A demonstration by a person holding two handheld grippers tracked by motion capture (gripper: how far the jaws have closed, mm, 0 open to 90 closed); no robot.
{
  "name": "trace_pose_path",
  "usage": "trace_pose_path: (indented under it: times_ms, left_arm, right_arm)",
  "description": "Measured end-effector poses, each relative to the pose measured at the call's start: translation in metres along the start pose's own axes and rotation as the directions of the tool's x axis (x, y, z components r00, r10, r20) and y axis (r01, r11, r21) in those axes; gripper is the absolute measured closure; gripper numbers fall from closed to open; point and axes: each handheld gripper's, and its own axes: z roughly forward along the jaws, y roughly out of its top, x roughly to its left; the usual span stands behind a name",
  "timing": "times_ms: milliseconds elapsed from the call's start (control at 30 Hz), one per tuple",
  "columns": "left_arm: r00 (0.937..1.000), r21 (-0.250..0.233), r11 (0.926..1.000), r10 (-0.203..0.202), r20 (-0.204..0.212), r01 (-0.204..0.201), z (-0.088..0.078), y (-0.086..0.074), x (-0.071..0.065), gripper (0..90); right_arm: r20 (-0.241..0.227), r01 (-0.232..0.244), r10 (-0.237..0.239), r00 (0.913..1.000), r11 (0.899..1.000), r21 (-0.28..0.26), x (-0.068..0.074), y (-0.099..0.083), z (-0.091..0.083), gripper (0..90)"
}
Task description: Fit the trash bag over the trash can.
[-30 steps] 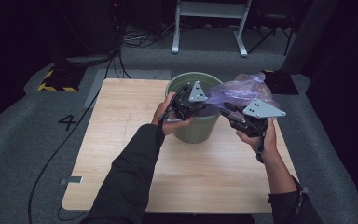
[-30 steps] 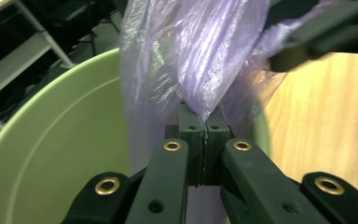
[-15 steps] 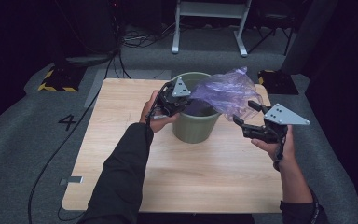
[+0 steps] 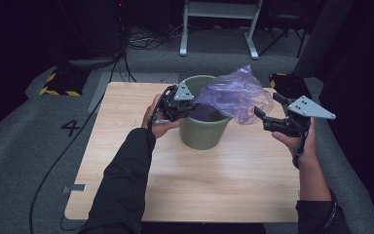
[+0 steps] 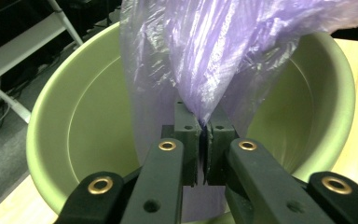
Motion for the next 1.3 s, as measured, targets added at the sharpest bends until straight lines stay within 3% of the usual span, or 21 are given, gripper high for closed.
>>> trace_pose_path:
  times_ms: [67,167,200,300,433,500,533,567,667,800,900,1067,1100,1133,1167,1300]
  left_arm:
    - [1.0,-0.006,1.0,-0.005,0.005,0.005,-0.001,-0.001,0.001,85.1]
    - [0.9999,-0.005,0.9999,-0.011,0.004,0.011,-0.001,-0.002,0.003,85.0]
    - [0.9999,-0.004,0.9999,-0.013,-0.003,0.013,-0.001,-0.002,0.004,84.2]
    - [0.9996,-0.007,0.9997,-0.022,-0.02,0.022,-0.001,-0.003,0.005,75.6]
    - [0.9978,-0.006,0.9988,-0.048,-0.047,0.048,-0.004,-0.004,0.007,59.2]
    - [0.9965,-0.004,0.9981,-0.061,-0.057,0.061,-0.005,-0.004,0.007,46.0]
    - [0.9943,-0.004,0.9969,-0.079,-0.071,0.079,-0.006,-0.004,0.007,39.3]
    - [0.9918,-0.018,0.9945,-0.105,-0.074,0.104,-0.01,-0.005,0.008,35.0]
    - [0.9914,-0.047,0.9924,-0.117,-0.059,0.114,-0.017,-0.004,0.007,26.2]
    - [0.9955,-0.097,0.993,-0.073,-0.06,0.067,-0.032,0.003,-0.003,20.4]
    - [0.9976,-0.156,0.9877,-0.026,-0.064,0.016,-0.044,0.013,-0.016,19.8]
    - [0.9996,-0.187,0.9823,-0.006,-0.027,0.001,-0.047,0.024,-0.028,17.8]
    - [0.9999,-0.2,0.9797,-0.006,-0.015,0.003,-0.048,0.026,-0.031,17.5]
    - [0.9998,-0.235,0.9719,-0.013,0.018,0.016,-0.05,0.03,-0.035,16.9]
    - [0.9998,-0.235,0.9719,-0.013,0.018,0.016,-0.05,0.03,-0.035,16.8]
    - [0.9989,-0.286,0.958,-0.007,0.047,0.02,-0.057,0.037,-0.043,16.2]
  right_arm:
    - [-0.019,-0.029,0.029,0.9994,1.0,0.011,-0.003,0.001,0.004,21.3]
    - [-0.021,-0.036,0.037,0.9991,0.999,0.028,-0.005,0.001,0.007,23.6]
    - [-0.054,-0.038,0.039,0.9978,0.999,0.019,-0.004,0.001,0.008,44.9]
    - [-0.123,-0.001,0.001,0.9924,1.0,0.003,0.004,0.002,0.005,68.1]
    - [-0.176,0.071,-0.072,0.9817,0.997,-0.014,0.018,0.004,0.0,84.9]
    - [-0.187,0.095,-0.097,0.9775,0.995,-0.018,0.023,0.006,-0.003,88.8]
    - [-0.187,0.095,-0.097,0.9775,0.995,-0.018,0.023,0.006,-0.003,88.8]
    - [-0.19,0.133,-0.134,0.9725,0.991,-0.019,0.028,0.009,-0.006,89.7]
    - [-0.201,0.165,-0.167,0.9654,0.986,-0.024,0.034,0.012,-0.009,89.8]
    - [-0.217,0.217,-0.217,0.9518,0.976,-0.024,0.045,0.018,-0.012,89.6]
    - [-0.233,0.245,-0.243,0.9415,0.969,-0.023,0.056,0.023,-0.01,89.5]
    - [-0.255,0.267,-0.261,0.9311,0.964,-0.011,0.066,0.026,-0.005,89.0]
    - [-0.261,0.274,-0.267,0.9277,0.962,-0.009,0.068,0.027,-0.004,88.9]
    - [-0.269,0.284,-0.274,0.9234,0.959,-0.001,0.073,0.027,-0.001,88.8]
    - [-0.269,0.284,-0.274,0.9234,0.959,-0.001,0.073,0.027,-0.001,88.8]
    - [-0.287,0.322,-0.303,0.9087,0.947,0.018,0.082,0.025,0.004,88.9]
